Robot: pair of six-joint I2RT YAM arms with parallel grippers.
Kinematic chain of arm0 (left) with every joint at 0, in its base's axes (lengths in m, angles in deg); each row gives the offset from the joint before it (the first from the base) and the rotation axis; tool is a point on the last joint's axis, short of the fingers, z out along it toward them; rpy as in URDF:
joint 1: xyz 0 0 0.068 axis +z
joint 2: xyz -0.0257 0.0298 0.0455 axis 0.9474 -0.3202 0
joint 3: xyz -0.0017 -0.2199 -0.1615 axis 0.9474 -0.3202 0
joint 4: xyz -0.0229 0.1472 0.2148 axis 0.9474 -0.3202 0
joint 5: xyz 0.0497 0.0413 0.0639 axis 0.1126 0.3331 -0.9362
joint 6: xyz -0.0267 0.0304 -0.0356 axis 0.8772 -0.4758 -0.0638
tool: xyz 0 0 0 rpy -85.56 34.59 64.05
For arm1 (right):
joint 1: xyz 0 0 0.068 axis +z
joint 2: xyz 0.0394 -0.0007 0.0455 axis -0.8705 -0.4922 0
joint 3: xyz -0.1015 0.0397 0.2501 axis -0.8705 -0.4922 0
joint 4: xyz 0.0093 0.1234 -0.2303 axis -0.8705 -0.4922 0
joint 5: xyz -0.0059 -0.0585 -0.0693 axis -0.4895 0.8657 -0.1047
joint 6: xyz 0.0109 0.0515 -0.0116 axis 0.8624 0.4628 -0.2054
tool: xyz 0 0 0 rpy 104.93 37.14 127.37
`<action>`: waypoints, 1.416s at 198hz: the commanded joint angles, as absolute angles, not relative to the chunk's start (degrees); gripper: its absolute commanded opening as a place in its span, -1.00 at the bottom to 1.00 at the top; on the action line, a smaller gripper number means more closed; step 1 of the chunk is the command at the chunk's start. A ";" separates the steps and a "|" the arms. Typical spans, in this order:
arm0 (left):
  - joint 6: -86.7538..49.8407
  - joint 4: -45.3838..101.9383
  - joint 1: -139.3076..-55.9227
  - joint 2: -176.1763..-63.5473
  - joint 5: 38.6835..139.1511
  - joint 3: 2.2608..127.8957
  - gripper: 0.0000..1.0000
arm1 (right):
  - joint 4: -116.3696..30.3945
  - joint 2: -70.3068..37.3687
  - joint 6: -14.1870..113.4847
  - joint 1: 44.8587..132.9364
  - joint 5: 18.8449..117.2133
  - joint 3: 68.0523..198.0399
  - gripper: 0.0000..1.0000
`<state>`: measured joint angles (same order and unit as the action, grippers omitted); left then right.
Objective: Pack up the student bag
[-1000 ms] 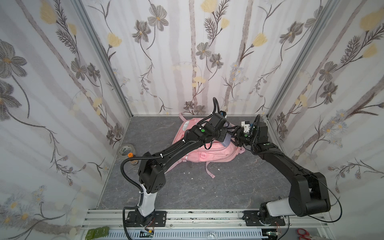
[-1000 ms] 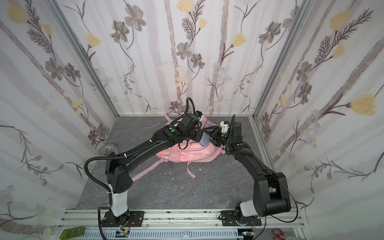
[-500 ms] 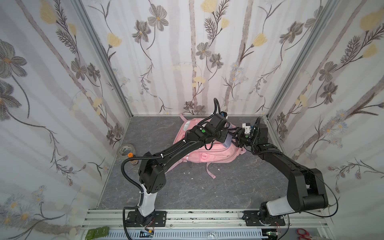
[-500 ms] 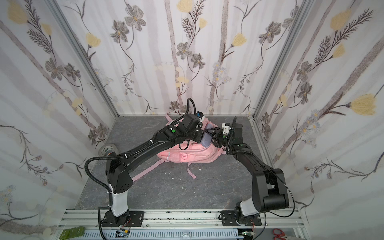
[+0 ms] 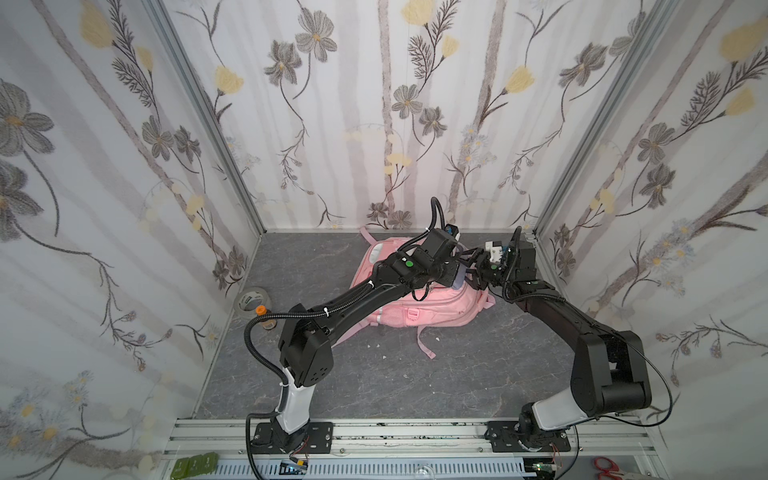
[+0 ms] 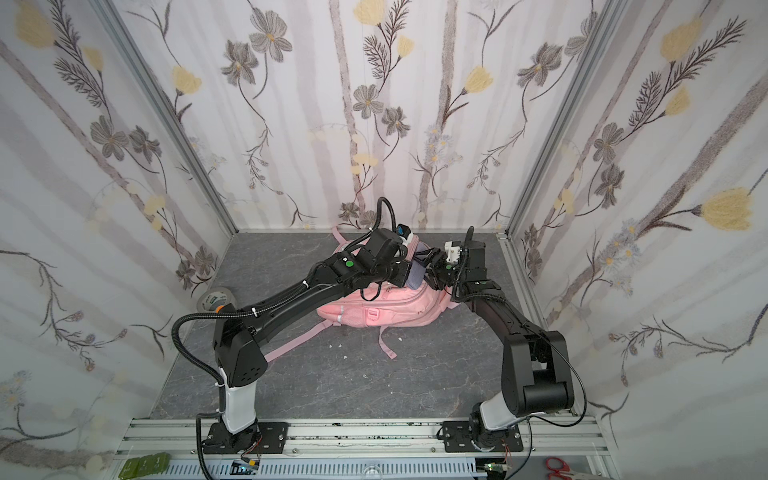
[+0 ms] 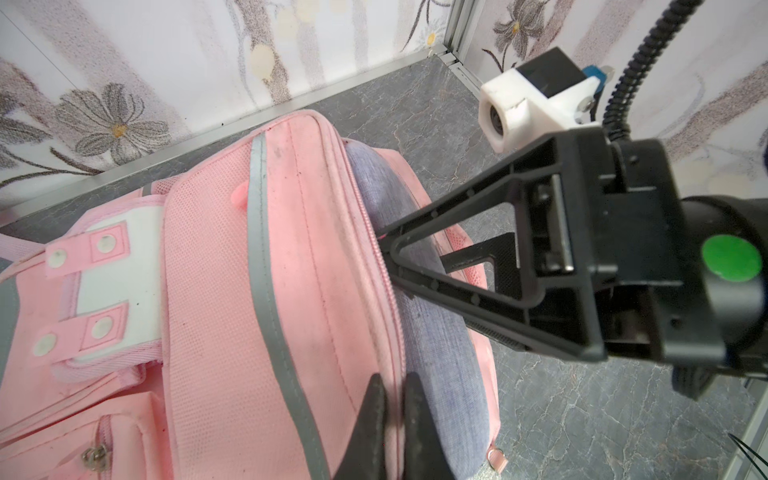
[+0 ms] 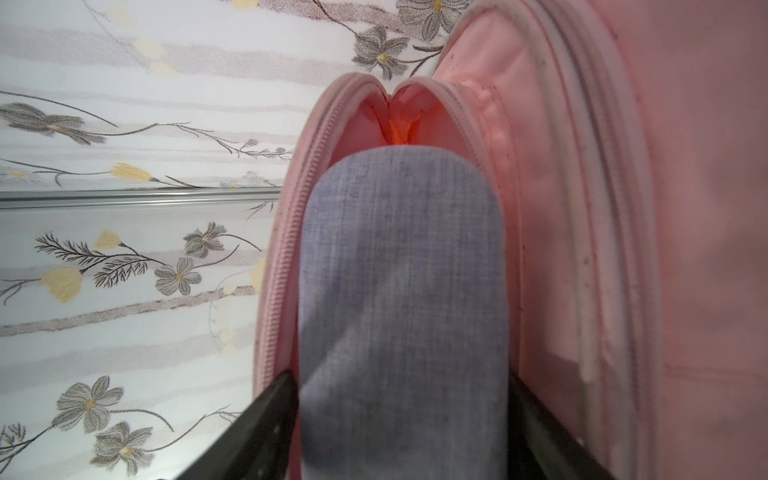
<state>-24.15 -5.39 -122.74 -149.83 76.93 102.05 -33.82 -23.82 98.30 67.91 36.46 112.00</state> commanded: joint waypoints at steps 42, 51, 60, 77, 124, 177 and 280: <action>-25.13 0.08 -123.05 -150.11 78.49 103.36 -1.00 | -28.59 -20.77 100.58 67.55 33.09 110.26 0.41; -25.05 0.20 -123.00 -150.13 78.49 103.40 -1.00 | -28.52 -20.58 100.76 67.55 33.08 110.28 0.37; -24.96 0.17 -123.06 -150.14 78.49 103.40 -1.00 | -28.34 -20.52 100.94 67.55 32.97 110.26 0.32; -25.04 0.20 -123.01 -150.20 78.49 103.48 -1.00 | -28.10 -20.51 101.02 67.56 32.87 110.22 0.24; -24.96 0.23 -123.05 -150.04 78.65 103.29 -1.00 | -26.71 -20.57 103.46 67.25 33.41 109.06 0.12; -24.34 0.14 -123.05 -150.31 79.54 102.88 -1.00 | -20.09 -18.66 109.87 67.20 32.65 108.35 -0.11; -23.86 0.06 -123.01 -150.99 79.54 103.12 -1.00 | -15.50 -17.76 113.67 68.69 32.39 105.20 -0.19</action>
